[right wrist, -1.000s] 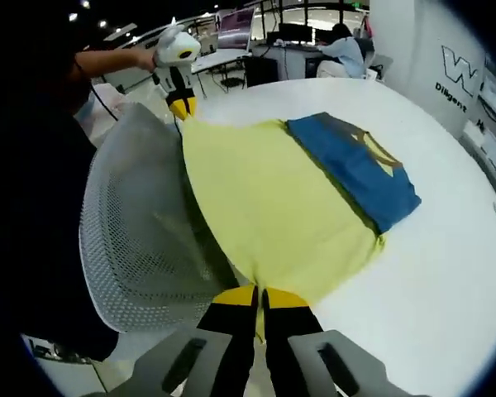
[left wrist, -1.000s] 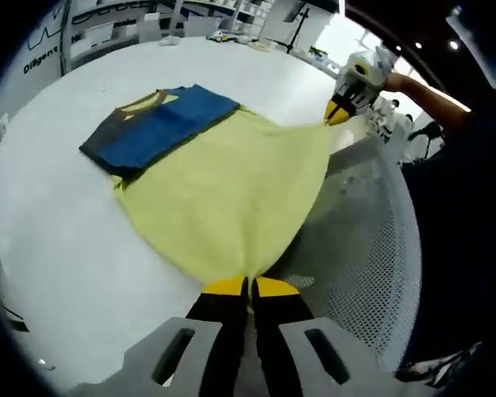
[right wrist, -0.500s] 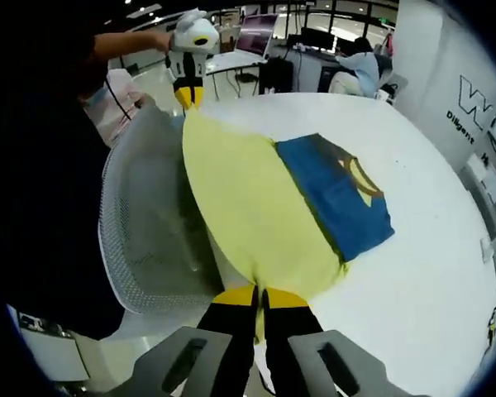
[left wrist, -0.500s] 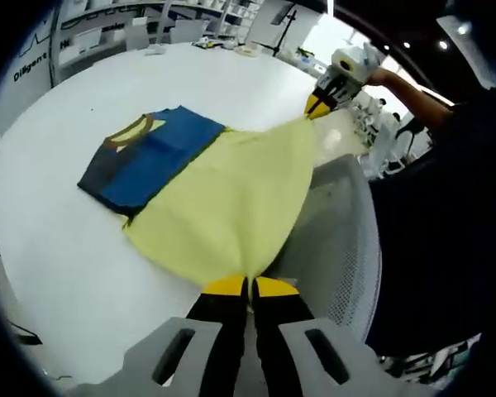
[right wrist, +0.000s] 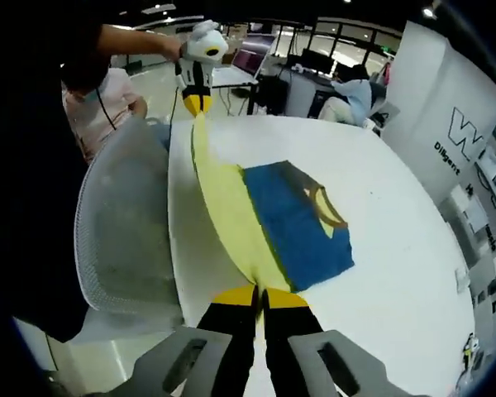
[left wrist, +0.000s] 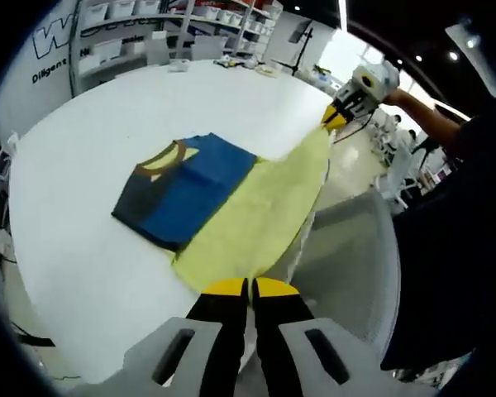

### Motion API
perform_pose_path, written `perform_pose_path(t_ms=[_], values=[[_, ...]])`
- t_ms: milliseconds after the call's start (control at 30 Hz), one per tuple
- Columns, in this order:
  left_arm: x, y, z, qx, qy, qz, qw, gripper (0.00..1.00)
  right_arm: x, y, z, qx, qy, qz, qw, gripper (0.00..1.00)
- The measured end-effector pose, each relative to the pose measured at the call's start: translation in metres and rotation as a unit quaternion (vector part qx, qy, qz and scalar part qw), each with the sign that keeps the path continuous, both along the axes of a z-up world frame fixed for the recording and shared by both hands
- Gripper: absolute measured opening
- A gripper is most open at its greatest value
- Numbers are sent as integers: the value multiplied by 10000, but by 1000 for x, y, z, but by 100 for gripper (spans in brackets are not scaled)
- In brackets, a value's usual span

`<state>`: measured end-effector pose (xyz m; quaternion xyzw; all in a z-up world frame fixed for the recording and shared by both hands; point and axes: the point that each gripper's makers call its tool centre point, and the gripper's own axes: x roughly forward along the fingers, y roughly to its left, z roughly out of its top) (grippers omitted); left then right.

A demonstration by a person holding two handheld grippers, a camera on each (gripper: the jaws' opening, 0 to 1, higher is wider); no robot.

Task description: Fold the garment on the visible template until the final outline fits inside the template.

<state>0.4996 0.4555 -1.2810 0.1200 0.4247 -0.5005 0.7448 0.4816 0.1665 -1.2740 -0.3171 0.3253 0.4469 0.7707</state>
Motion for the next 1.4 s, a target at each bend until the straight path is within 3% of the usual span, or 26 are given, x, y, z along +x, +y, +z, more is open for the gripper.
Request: perform_pose_path(t_ms=[167, 367, 867, 967, 1400], values=[[36, -1, 8, 68, -583, 262, 9979, 1, 31, -3, 9, 3, -305, -49, 9995, 0], [62, -6, 14, 74, -788, 501, 9956, 1, 51, -4, 16, 75, -313, -165, 9993, 0], [113, -11, 6, 135, -1232, 946, 9878, 1, 95, -5, 3, 129, -424, -455, 9980, 0], [132, -14, 8, 95, -1629, 1064, 9808, 1, 109, -7, 3, 274, -434, -669, 9964, 0], [158, -18, -11, 177, -1644, 1195, 9790, 1, 137, -5, -9, 373, -435, -834, 9949, 0]])
